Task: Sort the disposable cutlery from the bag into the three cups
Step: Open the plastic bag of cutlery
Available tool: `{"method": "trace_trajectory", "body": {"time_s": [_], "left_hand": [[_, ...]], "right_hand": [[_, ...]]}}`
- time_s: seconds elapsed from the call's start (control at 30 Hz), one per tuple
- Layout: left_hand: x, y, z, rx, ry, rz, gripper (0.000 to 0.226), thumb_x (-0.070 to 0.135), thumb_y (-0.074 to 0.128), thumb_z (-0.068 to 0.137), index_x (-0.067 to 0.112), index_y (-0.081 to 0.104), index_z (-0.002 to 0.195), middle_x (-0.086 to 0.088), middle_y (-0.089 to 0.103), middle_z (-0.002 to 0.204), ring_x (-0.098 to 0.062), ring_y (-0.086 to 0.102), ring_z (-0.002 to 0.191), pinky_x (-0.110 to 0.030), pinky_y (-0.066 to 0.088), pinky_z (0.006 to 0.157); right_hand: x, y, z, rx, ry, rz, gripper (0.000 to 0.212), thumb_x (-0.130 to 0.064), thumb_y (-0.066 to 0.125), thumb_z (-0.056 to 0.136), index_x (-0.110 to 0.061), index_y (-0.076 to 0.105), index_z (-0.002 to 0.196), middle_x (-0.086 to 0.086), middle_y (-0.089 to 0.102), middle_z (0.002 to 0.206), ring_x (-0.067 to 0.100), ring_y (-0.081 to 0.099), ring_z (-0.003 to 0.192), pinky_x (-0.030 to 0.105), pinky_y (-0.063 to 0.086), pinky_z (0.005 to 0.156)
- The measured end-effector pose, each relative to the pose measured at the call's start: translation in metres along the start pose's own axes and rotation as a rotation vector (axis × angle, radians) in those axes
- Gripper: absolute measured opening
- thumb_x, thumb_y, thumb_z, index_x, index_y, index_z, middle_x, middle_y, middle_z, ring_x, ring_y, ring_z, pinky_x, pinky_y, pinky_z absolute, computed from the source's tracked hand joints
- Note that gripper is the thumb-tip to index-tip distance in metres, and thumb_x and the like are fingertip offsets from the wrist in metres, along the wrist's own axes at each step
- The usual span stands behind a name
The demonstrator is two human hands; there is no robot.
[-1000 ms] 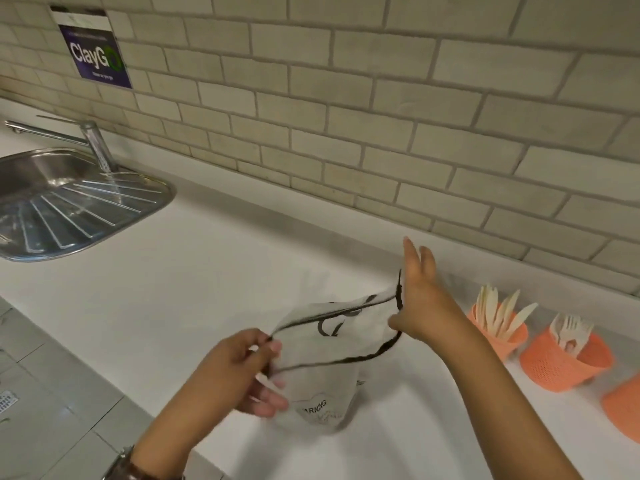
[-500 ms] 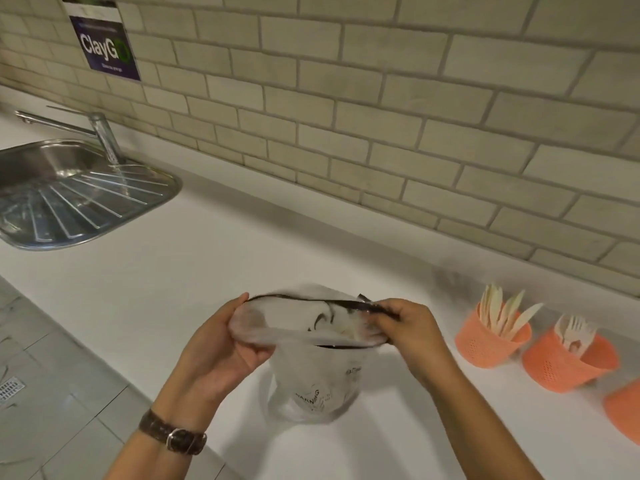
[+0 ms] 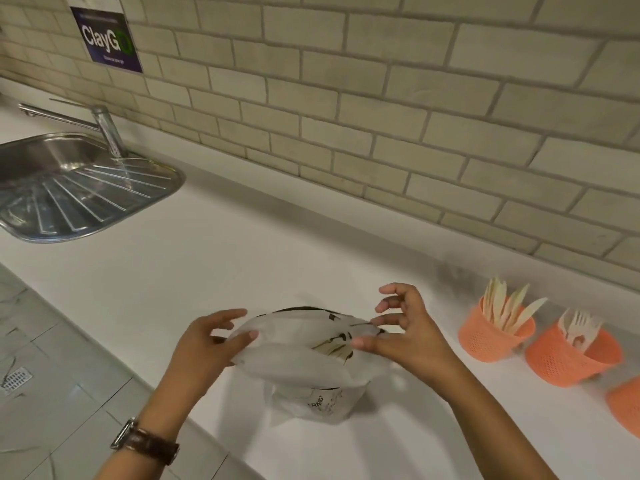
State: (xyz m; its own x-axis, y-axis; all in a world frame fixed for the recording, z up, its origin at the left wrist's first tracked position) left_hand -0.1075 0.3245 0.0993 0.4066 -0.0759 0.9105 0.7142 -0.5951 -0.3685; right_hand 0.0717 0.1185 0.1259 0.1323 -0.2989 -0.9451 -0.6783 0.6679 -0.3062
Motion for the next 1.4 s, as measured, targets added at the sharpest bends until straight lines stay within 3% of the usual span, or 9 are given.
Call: {"method": "trace_trajectory", "body": {"time_s": [0.2, 0.3, 0.43, 0.5, 0.6, 0.7, 0.8, 1.13, 1.4], "left_hand": [[0.006, -0.009, -0.018, 0.125, 0.116, 0.224, 0.019, 0.029, 0.072, 0.078, 0.018, 0.066, 0.064, 0.002, 0.065, 0.058, -0.015, 0.065, 0.056, -0.027, 0.046, 0.057], [0.002, -0.001, -0.019, 0.023, 0.03, -0.063, 0.012, 0.013, 0.069, 0.082, 0.009, 0.07, 0.071, 0.001, 0.068, 0.057, -0.012, 0.065, 0.056, -0.02, 0.053, 0.052], [-0.003, 0.025, -0.015, -0.25, -0.383, -0.85, 0.02, 0.002, 0.066, 0.079, -0.004, 0.068, 0.098, -0.017, 0.073, 0.099, -0.022, 0.072, 0.085, -0.026, 0.06, 0.066], [-0.004, 0.039, -0.013, -0.405, -0.644, -1.313, 0.056, -0.019, 0.079, 0.05, -0.014, 0.063, 0.103, -0.024, 0.067, 0.11, -0.028, 0.069, 0.098, -0.04, 0.058, 0.075], [0.002, 0.052, -0.01, -0.485, -0.797, -1.498, 0.068, -0.026, 0.06, 0.058, -0.019, 0.045, 0.124, -0.03, 0.053, 0.13, -0.035, 0.05, 0.124, -0.042, 0.043, 0.101], [0.001, 0.056, 0.003, -0.483, -0.797, -1.387, 0.036, -0.001, 0.047, 0.079, -0.01, 0.056, 0.113, -0.025, 0.066, 0.109, -0.032, 0.064, 0.102, -0.04, 0.051, 0.092], [0.004, 0.046, 0.02, -0.427, -0.596, -1.11, 0.018, 0.026, 0.066, 0.079, 0.013, 0.057, 0.071, 0.0, 0.058, 0.062, -0.017, 0.061, 0.058, -0.03, 0.055, 0.06], [0.002, 0.008, -0.007, 0.079, 0.226, 0.413, 0.043, 0.039, 0.081, 0.063, 0.032, 0.043, 0.08, 0.019, 0.049, 0.09, -0.007, 0.057, 0.073, -0.024, 0.041, 0.056], [-0.014, 0.044, -0.028, 0.046, 0.281, 0.275, 0.045, 0.01, 0.079, 0.067, 0.038, 0.046, 0.08, 0.016, 0.052, 0.094, 0.0, 0.057, 0.077, -0.012, 0.038, 0.059]], "right_hand": [[-0.005, 0.004, -0.015, 0.088, -0.207, -0.63, 0.022, -0.046, 0.073, 0.071, -0.033, 0.066, 0.087, -0.016, 0.06, 0.089, -0.003, 0.05, 0.074, 0.009, 0.036, 0.063], [0.002, 0.008, -0.009, 0.143, -0.11, -0.702, 0.016, -0.032, 0.059, 0.088, -0.024, 0.071, 0.081, -0.009, 0.063, 0.072, 0.007, 0.056, 0.066, 0.01, 0.037, 0.06], [0.019, 0.02, 0.003, 0.022, 0.296, 0.18, 0.019, -0.011, 0.051, 0.094, -0.003, 0.06, 0.079, 0.008, 0.068, 0.068, 0.02, 0.068, 0.059, 0.032, 0.058, 0.066], [0.034, 0.026, 0.015, -0.062, 0.528, 0.664, 0.02, -0.01, 0.047, 0.096, -0.002, 0.059, 0.082, 0.015, 0.068, 0.073, 0.026, 0.069, 0.066, 0.036, 0.058, 0.065], [0.051, 0.025, 0.028, -0.076, 0.684, 1.061, 0.026, 0.003, 0.042, 0.09, 0.006, 0.057, 0.111, 0.023, 0.064, 0.106, 0.032, 0.064, 0.094, 0.042, 0.058, 0.067], [0.053, 0.024, 0.038, -0.146, 0.634, 1.112, 0.051, 0.013, 0.062, 0.065, 0.012, 0.055, 0.115, 0.027, 0.063, 0.107, 0.036, 0.067, 0.089, 0.046, 0.058, 0.069], [0.04, 0.023, 0.04, -0.236, 0.589, 0.879, 0.035, -0.019, 0.059, 0.084, 0.006, 0.062, 0.108, 0.021, 0.069, 0.097, 0.032, 0.07, 0.082, 0.042, 0.058, 0.075], [-0.002, 0.005, 0.017, 0.138, -0.303, -0.716, 0.034, -0.026, 0.073, 0.074, -0.024, 0.049, 0.097, -0.008, 0.046, 0.104, 0.012, 0.048, 0.086, 0.017, 0.035, 0.063], [0.015, 0.018, 0.015, 0.018, -0.125, -1.019, 0.021, -0.037, 0.06, 0.085, -0.017, 0.053, 0.088, -0.002, 0.049, 0.09, 0.017, 0.046, 0.08, 0.025, 0.032, 0.065]]}}
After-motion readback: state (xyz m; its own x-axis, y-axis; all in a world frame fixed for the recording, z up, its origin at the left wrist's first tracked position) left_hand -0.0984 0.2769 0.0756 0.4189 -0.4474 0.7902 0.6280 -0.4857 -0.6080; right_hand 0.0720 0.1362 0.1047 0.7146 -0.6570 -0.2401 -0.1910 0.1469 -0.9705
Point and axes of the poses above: each hand's wrist, its own z-axis towards the middle knuckle, its own y-axis out of the palm, x = y × z, the point moved 3 cm from there along z, towards the middle knuckle
